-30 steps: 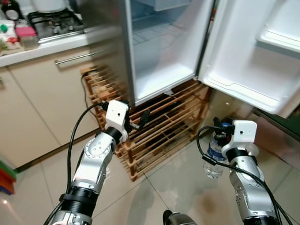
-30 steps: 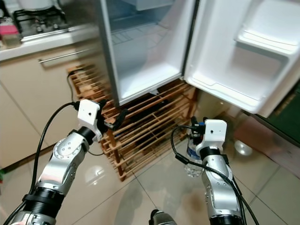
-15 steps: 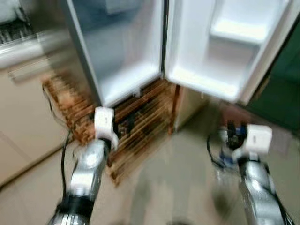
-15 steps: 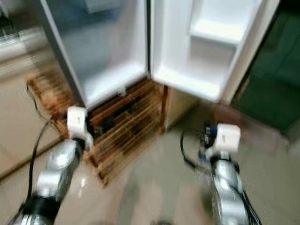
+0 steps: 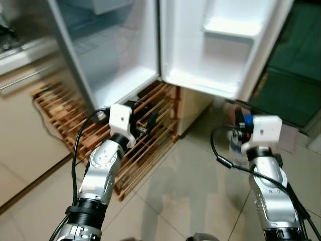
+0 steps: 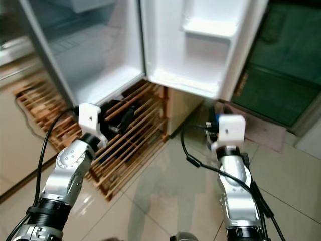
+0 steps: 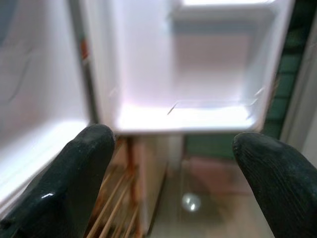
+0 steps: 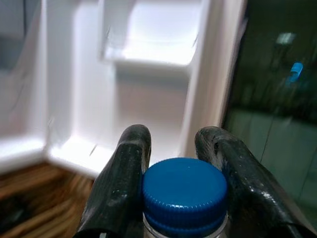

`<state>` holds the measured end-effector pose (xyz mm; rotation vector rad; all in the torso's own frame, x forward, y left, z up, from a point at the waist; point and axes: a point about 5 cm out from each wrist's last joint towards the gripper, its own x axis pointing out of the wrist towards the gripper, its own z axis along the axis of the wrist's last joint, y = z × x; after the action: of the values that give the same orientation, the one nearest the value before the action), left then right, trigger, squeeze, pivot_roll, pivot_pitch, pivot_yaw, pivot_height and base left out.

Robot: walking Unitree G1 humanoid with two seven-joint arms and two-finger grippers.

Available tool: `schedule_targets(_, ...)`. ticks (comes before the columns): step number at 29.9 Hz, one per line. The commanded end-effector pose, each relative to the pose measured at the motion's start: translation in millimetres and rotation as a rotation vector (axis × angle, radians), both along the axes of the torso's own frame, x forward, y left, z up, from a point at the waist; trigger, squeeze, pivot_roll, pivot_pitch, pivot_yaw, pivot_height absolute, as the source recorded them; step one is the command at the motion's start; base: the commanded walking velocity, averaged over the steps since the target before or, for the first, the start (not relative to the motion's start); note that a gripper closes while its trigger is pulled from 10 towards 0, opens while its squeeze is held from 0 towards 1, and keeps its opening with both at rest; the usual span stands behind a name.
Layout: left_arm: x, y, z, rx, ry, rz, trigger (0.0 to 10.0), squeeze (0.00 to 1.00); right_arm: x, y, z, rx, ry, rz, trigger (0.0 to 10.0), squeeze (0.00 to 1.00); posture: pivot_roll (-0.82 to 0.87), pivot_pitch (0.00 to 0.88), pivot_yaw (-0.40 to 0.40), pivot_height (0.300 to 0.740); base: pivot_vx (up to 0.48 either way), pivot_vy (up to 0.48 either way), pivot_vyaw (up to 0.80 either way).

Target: Restocking fridge

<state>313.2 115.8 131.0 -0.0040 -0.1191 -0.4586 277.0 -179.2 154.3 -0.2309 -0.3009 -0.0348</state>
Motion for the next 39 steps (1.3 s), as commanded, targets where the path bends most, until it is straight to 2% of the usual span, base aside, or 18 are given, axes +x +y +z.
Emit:
schedule_targets(1, 1.1, -1.8, 2.4, 0.012, -0.013, -0.012, 10.0, 0.0, 3.3, -0.2, 15.5, -0.029, -0.062, 0.0, 10.0, 0.0, -0.14, 0.0, 0.042, 0.724, 0.465, 0.0, 0.0)
schedule_targets(9, 1.1, -5.0, 0.2, 0.015, -0.003, -0.028, 10.0, 0.0, 12.7, 8.1, 38.5, -0.04, -0.131, 0.024, 10.0, 0.0, -0.14, 0.0, 0.052, 0.724, 0.465, 0.0, 0.0)
schedule_targets(14, 2.0, -3.6, 0.3, -0.02, 0.008, -0.023, 10.0, 0.0, 14.5, 18.5, 50.2, -0.027, -0.158, 0.088, 10.0, 0.0, -0.13, 0.0, 0.052, 0.724, 0.355, 0.223, 0.0)
schedule_targets(19, 1.7, -2.0, -0.2, -0.045, 0.011, -0.007, 10.0, 0.0, 17.3, 48.4, 54.9, 0.064, -0.113, 0.278, 10.0, 0.0, -0.13, 0.0, 0.047, 0.724, 0.0, 0.36, 0.0)
schedule_targets(20, 1.7, -2.0, -0.2, -0.045, 0.011, -0.007, 10.0, 0.0, 17.3, 48.4, 54.9, 0.064, -0.113, 0.278, 10.0, 0.0, -0.13, 0.0, 0.047, 0.724, 0.0, 0.0, 0.0)
schedule_targets(21, 1.7, -2.7, 0.0, -0.048, 0.008, -0.005, 10.0, 0.0, 17.6, 60.4, 57.6, 0.104, -0.096, 0.357, 10.0, 0.0, -0.13, 0.0, 0.045, 0.724, 0.0, 0.0, 0.0)
schedule_targets(25, 1.4, -3.2, -0.9, -0.039, 0.008, -0.001, 10.0, 0.0, 17.6, 72.7, 60.8, 0.142, -0.067, 0.444, 10.0, 0.0, -0.12, 0.0, 0.042, 0.724, 0.0, 0.0, 0.0)
schedule_targets(28, 1.0, -2.8, -2.7, -0.033, 0.016, 0.003, 10.0, 0.0, 18.9, 73.7, 61.9, 0.156, -0.049, 0.47, 10.0, 0.0, -0.12, 0.0, 0.042, 0.724, 0.0, 0.0, 0.0)
schedule_targets(31, 1.8, -4.1, -6.3, 0.003, 0.03, 0.012, 10.0, 0.0, 28.5, 66.2, 62.9, 0.095, -0.056, 0.407, 10.0, 0.0, -0.11, 0.0, 0.042, 0.724, 0.0, 0.0, 0.0)
schedule_targets(33, 0.7, -6.5, -4.0, -0.012, 0.018, -0.009, 10.0, 0.0, 39.3, 52.9, 65.4, -0.016, -0.09, 0.271, 10.0, 0.0, -0.11, 0.0, 0.043, 0.724, 0.0, 0.0, 0.0)
schedule_targets(35, -0.6, -8.0, -1.2, -0.032, 0.006, -0.028, 10.0, 0.0, 45.8, 43.2, 69.9, -0.085, -0.123, 0.182, 10.0, 0.0, -0.1, 0.0, 0.045, 0.724, 0.0, 0.0, 0.0)
schedule_targets(39, -2.1, -7.9, 0.1, -0.024, -0.008, -0.034, 10.0, 0.0, 50.8, 41.4, 82.6, -0.158, -0.189, 0.162, 10.0, 0.0, -0.11, 0.0, 0.045, 0.724, 0.425, 0.0, 0.0)
